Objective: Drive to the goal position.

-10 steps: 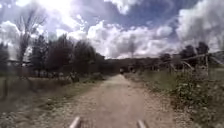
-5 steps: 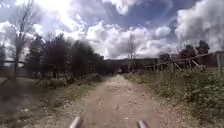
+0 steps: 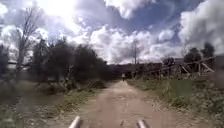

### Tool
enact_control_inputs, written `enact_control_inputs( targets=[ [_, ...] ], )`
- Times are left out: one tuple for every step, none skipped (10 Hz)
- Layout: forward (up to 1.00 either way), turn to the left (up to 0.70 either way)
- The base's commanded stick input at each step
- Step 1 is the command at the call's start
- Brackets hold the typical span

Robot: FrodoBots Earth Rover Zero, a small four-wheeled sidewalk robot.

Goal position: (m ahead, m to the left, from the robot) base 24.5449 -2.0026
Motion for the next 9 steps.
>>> enact_control_inputs(
  targets=[
    [1.00,0.00],
    [1.00,0.00],
    [1.00,0.00],
    [1.00,0.00],
    [1.00,0.00],
    [1.00,0.00],
    [1.00,0.00],
    [1.00,0.00],
    [1.00,0.00]
  ],
)
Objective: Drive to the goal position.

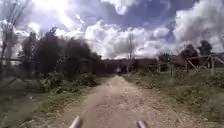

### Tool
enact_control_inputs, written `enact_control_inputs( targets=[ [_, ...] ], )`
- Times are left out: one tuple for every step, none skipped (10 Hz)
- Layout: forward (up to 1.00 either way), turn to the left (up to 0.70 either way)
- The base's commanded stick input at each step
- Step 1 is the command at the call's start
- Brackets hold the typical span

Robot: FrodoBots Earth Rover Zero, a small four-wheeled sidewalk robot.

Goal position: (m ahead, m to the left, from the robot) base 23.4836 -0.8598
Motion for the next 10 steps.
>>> enact_control_inputs(
  targets=[
    [1.00,0.00],
    [1.00,0.00],
    [1.00,0.00],
    [1.00,0.00],
    [1.00,0.00],
    [1.00,0.00],
    [1.00,0.04],
    [1.00,0.21],
    [1.00,0.27],
    [1.00,0.27]
  ],
)
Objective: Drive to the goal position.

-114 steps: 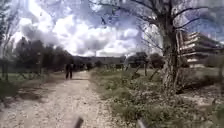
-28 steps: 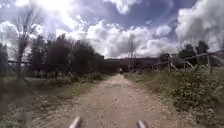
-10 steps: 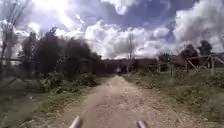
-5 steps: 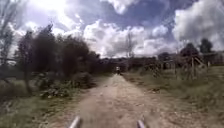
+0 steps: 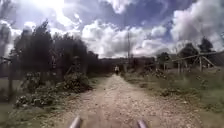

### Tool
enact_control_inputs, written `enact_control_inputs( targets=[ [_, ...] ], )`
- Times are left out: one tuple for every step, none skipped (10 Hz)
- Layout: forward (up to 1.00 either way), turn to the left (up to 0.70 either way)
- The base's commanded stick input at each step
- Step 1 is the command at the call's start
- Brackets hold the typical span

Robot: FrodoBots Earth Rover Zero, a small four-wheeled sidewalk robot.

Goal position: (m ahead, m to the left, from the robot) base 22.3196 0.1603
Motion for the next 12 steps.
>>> enact_control_inputs(
  targets=[
    [1.00,0.27],
    [1.00,0.27],
    [1.00,0.27],
    [1.00,0.27],
    [1.00,0.27],
    [1.00,0.19],
    [1.00,0.09],
    [1.00,0.03],
    [1.00,0.27],
    [1.00,0.21],
    [1.00,0.15],
    [1.00,0.09]
  ],
)
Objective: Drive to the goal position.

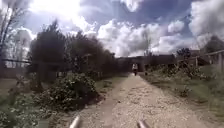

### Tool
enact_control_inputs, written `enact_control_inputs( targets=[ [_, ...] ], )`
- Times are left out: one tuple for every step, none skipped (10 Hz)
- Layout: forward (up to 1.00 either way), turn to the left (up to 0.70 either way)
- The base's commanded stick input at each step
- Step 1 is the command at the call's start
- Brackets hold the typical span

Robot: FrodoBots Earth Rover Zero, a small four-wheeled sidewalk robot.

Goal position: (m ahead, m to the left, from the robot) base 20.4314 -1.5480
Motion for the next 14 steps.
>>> enact_control_inputs(
  targets=[
    [1.00,0.03],
    [1.00,-0.04],
    [1.00,-0.12],
    [1.00,-0.21],
    [1.00,-0.27],
    [1.00,-0.27],
    [1.00,-0.27],
    [1.00,-0.27],
    [1.00,-0.27],
    [1.00,-0.27],
    [1.00,-0.27],
    [1.00,-0.27],
    [1.00,-0.27],
    [1.00,-0.27]
  ],
)
